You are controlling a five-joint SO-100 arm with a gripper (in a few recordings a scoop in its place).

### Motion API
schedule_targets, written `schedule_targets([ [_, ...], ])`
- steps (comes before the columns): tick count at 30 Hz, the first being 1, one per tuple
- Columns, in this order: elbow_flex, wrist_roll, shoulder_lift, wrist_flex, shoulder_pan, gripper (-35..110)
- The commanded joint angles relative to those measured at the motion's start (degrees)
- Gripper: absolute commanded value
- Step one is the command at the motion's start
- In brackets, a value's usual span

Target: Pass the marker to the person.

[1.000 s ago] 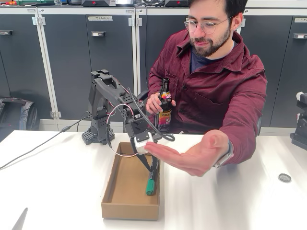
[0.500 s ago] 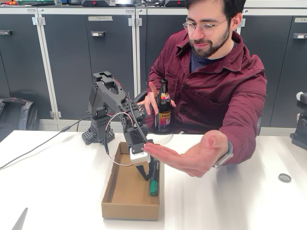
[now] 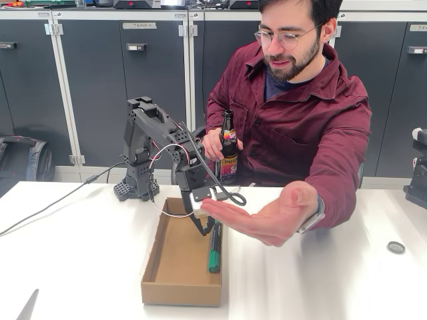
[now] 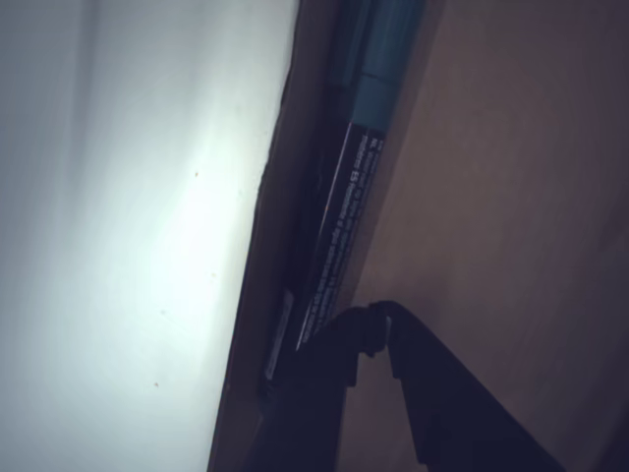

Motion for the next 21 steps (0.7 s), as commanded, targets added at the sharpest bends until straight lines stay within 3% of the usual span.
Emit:
schedule_targets([
  [1,-4.04,-1.05,3.87,-2.72,1.32,-5],
  [6,-8.09,-1.14,0.62,-4.31,2.02,-5],
  [13,-24.87,1.49,-11.6,8.09,2.99,-5],
  [21,-25.93,1.05,-20.48,4.92,8.61,-5],
])
